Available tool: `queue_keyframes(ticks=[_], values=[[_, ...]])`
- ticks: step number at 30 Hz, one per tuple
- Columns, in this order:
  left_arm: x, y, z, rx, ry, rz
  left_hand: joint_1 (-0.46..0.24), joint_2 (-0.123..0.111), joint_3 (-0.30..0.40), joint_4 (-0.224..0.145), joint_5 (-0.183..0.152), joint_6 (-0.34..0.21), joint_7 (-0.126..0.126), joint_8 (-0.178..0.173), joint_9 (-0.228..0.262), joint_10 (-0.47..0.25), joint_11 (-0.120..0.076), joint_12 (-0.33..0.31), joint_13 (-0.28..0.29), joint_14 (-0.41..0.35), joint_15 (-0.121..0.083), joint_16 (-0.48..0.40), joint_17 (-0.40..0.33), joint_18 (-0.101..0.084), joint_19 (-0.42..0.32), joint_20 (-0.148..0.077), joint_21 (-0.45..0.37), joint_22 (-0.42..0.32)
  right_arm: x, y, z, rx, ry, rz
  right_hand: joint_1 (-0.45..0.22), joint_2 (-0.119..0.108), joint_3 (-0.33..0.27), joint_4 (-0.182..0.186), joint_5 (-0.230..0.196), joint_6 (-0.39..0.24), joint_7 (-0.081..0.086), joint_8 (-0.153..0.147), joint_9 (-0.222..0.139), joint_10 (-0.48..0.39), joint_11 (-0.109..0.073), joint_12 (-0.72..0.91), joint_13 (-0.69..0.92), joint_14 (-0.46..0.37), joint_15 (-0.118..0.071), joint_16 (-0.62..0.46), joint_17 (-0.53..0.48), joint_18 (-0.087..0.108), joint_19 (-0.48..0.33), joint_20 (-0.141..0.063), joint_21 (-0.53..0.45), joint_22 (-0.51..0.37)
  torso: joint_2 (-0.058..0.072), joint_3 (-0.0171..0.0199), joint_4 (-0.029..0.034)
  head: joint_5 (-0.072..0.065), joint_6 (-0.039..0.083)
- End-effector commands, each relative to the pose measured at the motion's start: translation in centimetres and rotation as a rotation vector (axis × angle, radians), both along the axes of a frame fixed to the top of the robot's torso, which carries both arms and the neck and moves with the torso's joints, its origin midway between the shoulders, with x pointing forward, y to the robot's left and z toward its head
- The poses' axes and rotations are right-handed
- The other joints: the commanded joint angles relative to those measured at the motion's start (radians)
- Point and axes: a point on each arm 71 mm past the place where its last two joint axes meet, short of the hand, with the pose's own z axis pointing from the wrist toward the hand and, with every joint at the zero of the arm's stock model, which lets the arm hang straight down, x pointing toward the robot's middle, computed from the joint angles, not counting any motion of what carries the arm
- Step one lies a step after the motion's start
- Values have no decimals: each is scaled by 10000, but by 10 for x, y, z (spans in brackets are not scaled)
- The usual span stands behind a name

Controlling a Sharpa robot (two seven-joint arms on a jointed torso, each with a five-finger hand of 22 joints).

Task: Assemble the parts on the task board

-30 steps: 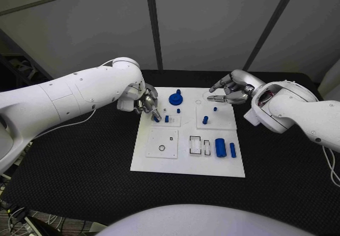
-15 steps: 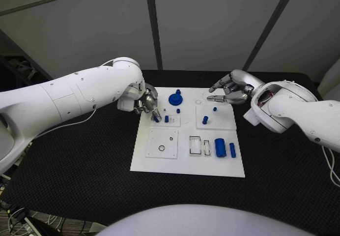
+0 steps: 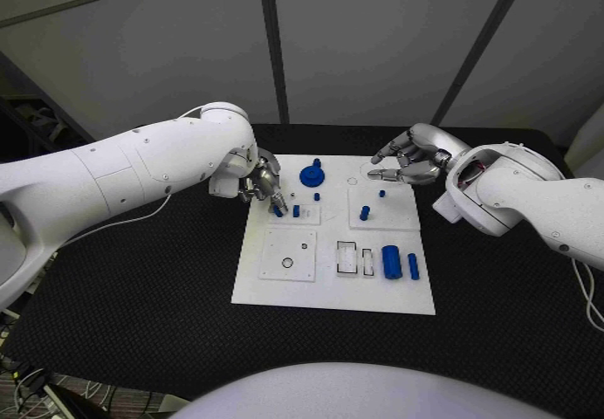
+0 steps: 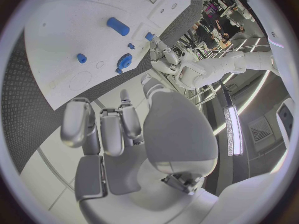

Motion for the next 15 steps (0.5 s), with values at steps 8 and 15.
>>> queue_keyframes(ticks=[8, 15], values=[[-3, 0, -9, 228, 105, 95, -226, -119, -340, 339, -22, 122, -43, 45, -10, 248, -87, -30, 875, 894, -90, 14, 2178, -181, 61, -92, 35, 43, 0, 1, 1, -11, -42, 81, -33, 50, -15, 60, 63, 88, 6, -20, 16, 21, -53, 69, 352, 456, -80, -54, 179, 54, 20, -2, -55, 12, 2, -4, 0, 2, -1], [-4, 0, -9, 235, 85, 105, -292, -196, -487, 526, 8, 162, -52, 47, -14, 260, -94, -29, 870, 901, -99, 29, 2199, -190, 98, -102, 60, 81, 0, 1, 1, -15, -36, 83, -33, 50, -15, 60, 63, 88, 6, -20, 16, 21, -53, 69, 352, 456, -80, -54, 179, 54, 20, -2, -55, 12, 5, -5, -1, 7, 2]])
